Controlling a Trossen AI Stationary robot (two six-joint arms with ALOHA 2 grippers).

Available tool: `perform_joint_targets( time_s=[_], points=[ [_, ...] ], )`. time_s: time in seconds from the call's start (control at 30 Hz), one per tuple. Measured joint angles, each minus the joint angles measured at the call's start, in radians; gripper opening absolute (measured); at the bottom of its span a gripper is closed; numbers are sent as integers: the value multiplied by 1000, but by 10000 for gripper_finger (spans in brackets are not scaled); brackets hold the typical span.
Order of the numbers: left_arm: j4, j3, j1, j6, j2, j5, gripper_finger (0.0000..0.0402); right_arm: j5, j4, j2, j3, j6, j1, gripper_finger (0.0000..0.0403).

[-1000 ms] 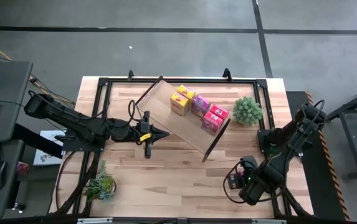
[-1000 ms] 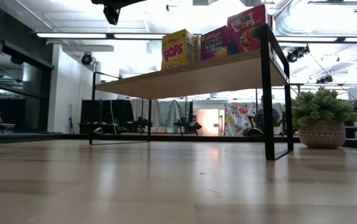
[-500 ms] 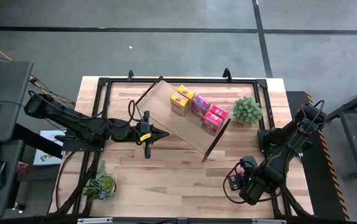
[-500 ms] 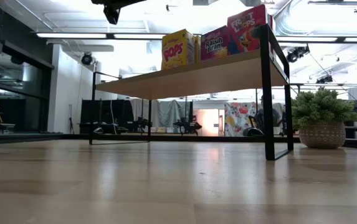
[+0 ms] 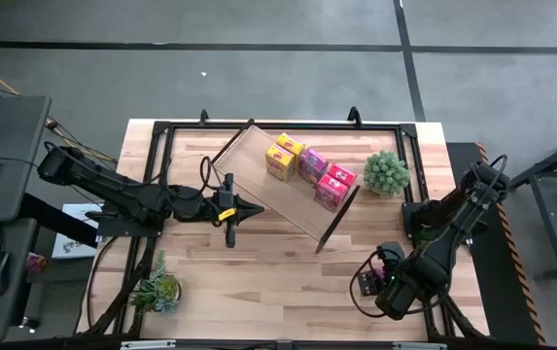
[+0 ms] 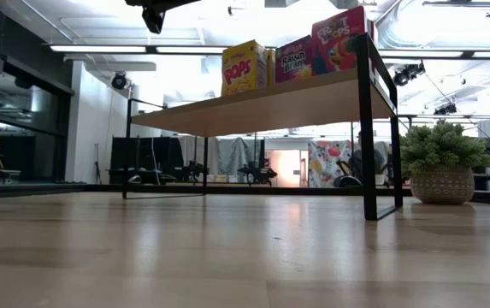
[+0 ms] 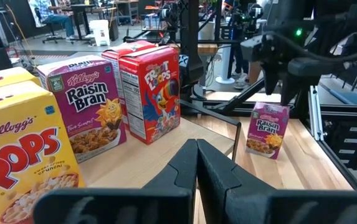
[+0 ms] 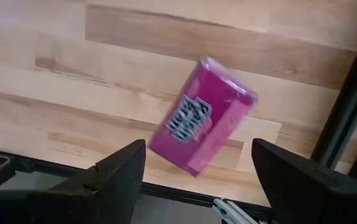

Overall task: Stack cereal on shelf
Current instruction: Put the purple cereal box on the shelf

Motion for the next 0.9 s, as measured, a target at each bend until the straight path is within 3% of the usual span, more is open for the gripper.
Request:
perform_joint_targets(
  time_s=[0.23, 0.43, 0.9],
  points=[
    [-4, 0, 0, -2, 0, 0, 0, 96, -56, 2, 48, 60, 28, 287],
    [-6, 0, 0, -2, 0, 0, 0, -7, -73, 53, 48, 108, 31, 287],
    [-7, 0, 0, -10, 0, 0, 0, 49, -67, 94, 48, 95, 7, 287]
  ],
)
